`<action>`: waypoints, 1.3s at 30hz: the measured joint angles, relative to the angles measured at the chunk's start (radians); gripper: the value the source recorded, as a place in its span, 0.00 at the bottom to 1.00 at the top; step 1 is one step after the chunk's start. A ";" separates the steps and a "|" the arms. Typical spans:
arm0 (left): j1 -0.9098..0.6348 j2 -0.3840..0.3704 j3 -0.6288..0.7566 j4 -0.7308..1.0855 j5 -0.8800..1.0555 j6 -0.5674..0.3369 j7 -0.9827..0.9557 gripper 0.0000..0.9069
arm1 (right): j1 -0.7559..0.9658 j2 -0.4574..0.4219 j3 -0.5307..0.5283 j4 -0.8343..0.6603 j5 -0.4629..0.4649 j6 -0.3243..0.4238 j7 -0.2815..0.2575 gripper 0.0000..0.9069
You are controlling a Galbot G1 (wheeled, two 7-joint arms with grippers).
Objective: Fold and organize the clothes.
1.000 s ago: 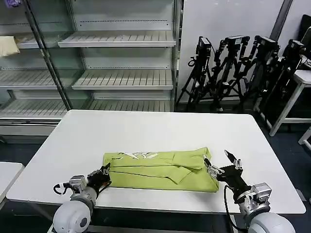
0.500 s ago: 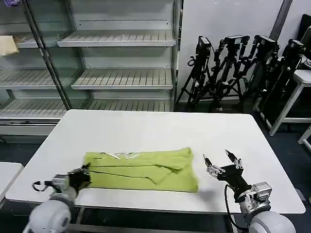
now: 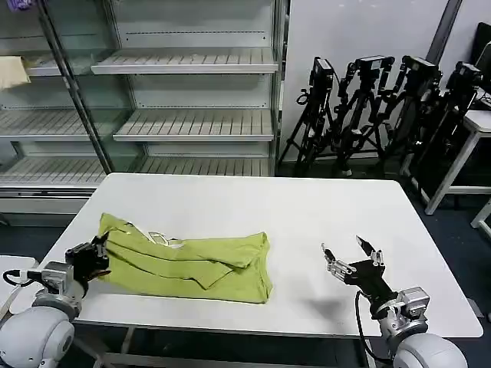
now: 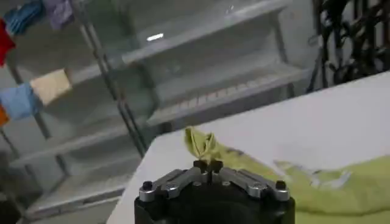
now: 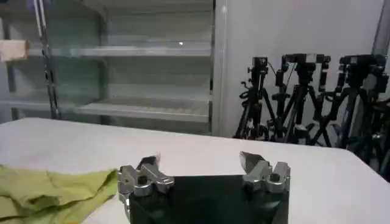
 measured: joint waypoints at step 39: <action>-0.259 -0.174 0.544 0.048 -0.091 -0.002 -0.042 1.00 | -0.013 -0.014 0.046 0.030 0.010 -0.014 -0.003 1.00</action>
